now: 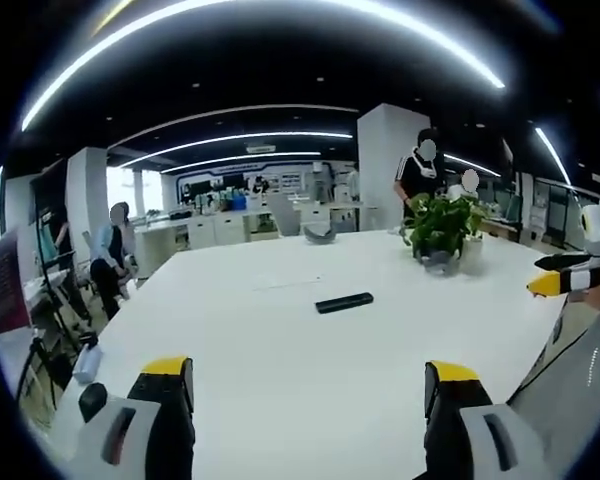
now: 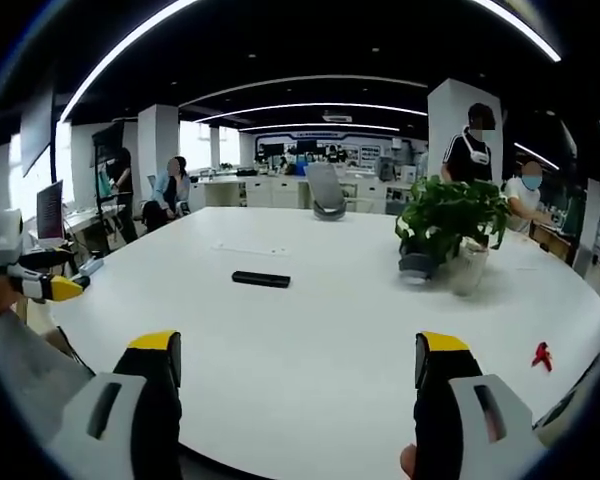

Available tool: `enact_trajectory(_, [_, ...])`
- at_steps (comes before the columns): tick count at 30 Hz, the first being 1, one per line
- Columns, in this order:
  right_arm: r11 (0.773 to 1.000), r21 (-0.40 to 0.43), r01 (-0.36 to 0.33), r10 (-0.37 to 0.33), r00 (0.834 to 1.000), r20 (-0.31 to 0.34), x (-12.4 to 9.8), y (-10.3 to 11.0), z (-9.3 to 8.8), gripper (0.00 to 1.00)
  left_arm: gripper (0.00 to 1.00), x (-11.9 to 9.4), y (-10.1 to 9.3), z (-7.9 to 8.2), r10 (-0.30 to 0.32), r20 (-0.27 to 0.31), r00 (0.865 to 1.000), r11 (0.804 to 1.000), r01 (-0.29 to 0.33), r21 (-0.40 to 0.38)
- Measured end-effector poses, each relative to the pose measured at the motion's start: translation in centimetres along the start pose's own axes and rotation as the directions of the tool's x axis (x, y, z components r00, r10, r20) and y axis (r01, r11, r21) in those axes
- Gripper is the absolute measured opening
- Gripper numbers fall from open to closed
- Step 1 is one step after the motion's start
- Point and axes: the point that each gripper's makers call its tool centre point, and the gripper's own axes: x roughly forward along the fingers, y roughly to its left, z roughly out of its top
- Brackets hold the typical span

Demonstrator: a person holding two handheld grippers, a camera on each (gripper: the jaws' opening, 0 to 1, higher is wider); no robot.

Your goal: Press the specified remote control buttons in sequence, fully releasing each button before pressing the next.

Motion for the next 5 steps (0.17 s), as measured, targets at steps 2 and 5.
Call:
enact_trajectory(2, [1.000,-0.003,-0.004,0.004,1.000,0.002,0.0,0.1,0.0,1.00,1.00,0.0,0.0,0.0,0.002,0.002,1.000,1.000,-0.002,0.001])
enact_trajectory(5, [1.000,0.000,-0.003,0.003,1.000,0.007,-0.1,0.1,0.1,1.00,1.00,-0.3,0.3,1.2,0.001,0.068,0.998,0.999,0.002,-0.041])
